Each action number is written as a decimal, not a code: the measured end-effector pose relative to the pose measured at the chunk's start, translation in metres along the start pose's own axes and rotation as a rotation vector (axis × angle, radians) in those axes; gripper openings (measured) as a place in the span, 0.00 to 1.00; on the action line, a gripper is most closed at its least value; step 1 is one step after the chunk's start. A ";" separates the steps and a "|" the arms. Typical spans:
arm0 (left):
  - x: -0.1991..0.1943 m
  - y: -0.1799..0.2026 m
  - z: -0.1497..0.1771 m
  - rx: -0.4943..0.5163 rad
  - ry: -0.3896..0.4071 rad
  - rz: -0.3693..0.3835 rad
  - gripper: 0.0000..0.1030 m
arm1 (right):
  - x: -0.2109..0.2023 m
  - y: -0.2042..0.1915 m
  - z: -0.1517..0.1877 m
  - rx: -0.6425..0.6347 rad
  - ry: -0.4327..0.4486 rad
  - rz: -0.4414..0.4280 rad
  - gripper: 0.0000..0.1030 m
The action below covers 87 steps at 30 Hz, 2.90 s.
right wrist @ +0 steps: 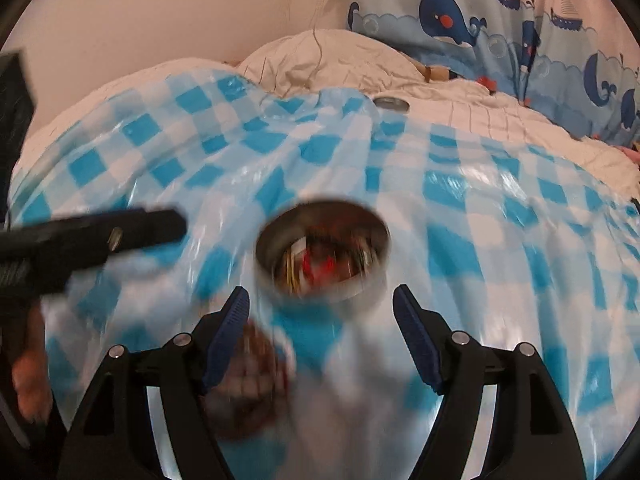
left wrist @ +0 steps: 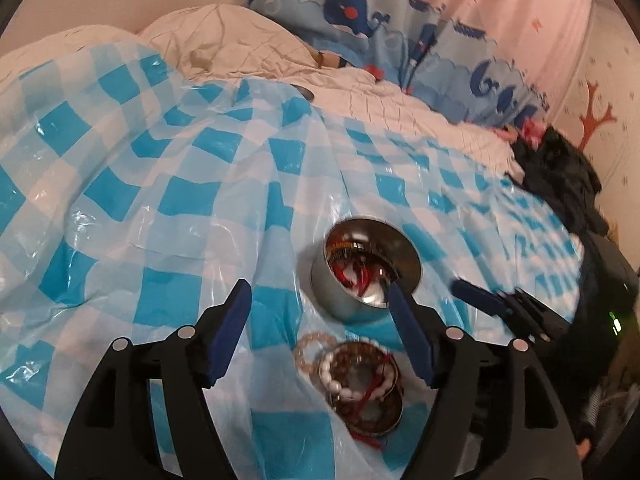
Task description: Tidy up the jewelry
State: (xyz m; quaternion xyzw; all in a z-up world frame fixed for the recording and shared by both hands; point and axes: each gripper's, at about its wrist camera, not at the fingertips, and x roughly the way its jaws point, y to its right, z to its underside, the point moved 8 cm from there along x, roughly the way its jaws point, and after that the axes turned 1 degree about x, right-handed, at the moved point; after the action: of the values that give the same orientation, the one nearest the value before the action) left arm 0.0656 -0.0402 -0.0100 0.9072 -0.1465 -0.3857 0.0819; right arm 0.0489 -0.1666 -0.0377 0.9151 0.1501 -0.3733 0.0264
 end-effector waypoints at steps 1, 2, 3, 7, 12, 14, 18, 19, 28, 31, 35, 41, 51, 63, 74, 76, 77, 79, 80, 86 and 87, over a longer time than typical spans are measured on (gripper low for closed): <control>-0.001 0.002 0.002 0.015 0.000 -0.007 0.66 | -0.006 0.004 0.016 0.019 -0.020 0.001 0.72; -0.003 0.005 0.005 0.045 0.001 -0.023 0.66 | -0.008 0.007 0.024 0.036 -0.036 0.001 0.72; -0.005 0.007 0.007 0.064 0.004 -0.034 0.67 | -0.011 0.010 0.035 0.069 -0.063 -0.006 0.72; -0.019 0.014 0.007 0.100 0.037 -0.049 0.70 | -0.029 0.007 0.042 0.110 -0.056 -0.035 0.75; -0.031 0.014 0.008 0.135 0.067 -0.083 0.75 | -0.040 -0.005 0.035 0.125 -0.046 -0.061 0.77; -0.033 0.013 0.008 0.135 0.072 -0.085 0.75 | -0.042 -0.010 0.032 0.115 -0.039 -0.057 0.78; -0.038 0.007 0.007 0.133 0.082 -0.098 0.76 | -0.038 -0.018 0.028 0.117 -0.043 -0.070 0.79; -0.038 0.006 0.008 0.132 0.081 -0.100 0.76 | -0.036 -0.020 0.028 0.115 -0.046 -0.075 0.79; -0.042 -0.006 0.009 0.130 0.084 -0.124 0.81 | -0.023 -0.028 0.032 0.084 -0.075 -0.086 0.79; -0.042 -0.011 0.008 0.120 0.083 -0.132 0.84 | -0.019 -0.032 0.037 0.075 -0.102 -0.100 0.79; -0.041 -0.023 0.007 0.086 0.076 -0.144 0.86 | -0.015 -0.041 0.043 0.027 -0.131 -0.107 0.79; -0.036 -0.033 0.008 0.040 0.059 -0.132 0.86 | -0.005 -0.044 0.052 -0.001 -0.169 -0.100 0.78; -0.033 -0.032 0.011 0.040 0.046 -0.124 0.86 | -0.003 -0.035 0.052 0.027 -0.168 -0.090 0.76; -0.029 -0.027 0.012 0.043 0.035 -0.112 0.86 | 0.004 -0.016 0.055 0.125 -0.198 -0.128 0.11; -0.027 -0.028 0.012 0.031 0.029 -0.111 0.86 | -0.003 0.021 0.048 0.162 -0.146 -0.042 0.29; -0.026 -0.029 0.012 0.032 0.028 -0.111 0.86 | -0.004 0.020 0.046 0.200 -0.135 -0.094 0.35; -0.026 -0.029 0.012 0.033 0.027 -0.111 0.86 | -0.003 0.017 0.046 0.220 -0.136 -0.130 0.36; -0.026 -0.029 0.012 0.033 0.025 -0.112 0.86 | -0.001 0.010 0.043 0.244 -0.134 -0.181 0.38; -0.026 -0.028 0.012 0.034 0.023 -0.111 0.86 | -0.001 0.007 0.042 0.237 -0.132 -0.185 0.38; -0.023 -0.024 0.013 0.040 0.017 -0.107 0.87 | 0.003 -0.014 0.048 0.101 -0.171 -0.129 0.12; -0.022 -0.023 0.013 0.041 0.016 -0.103 0.87 | 0.002 -0.014 0.048 0.094 -0.167 -0.125 0.08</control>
State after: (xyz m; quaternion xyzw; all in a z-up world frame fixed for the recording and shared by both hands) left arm 0.0463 -0.0117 -0.0098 0.9181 -0.1068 -0.3791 0.0447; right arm 0.0132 -0.1609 -0.0728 0.8699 0.1863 -0.4559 -0.0275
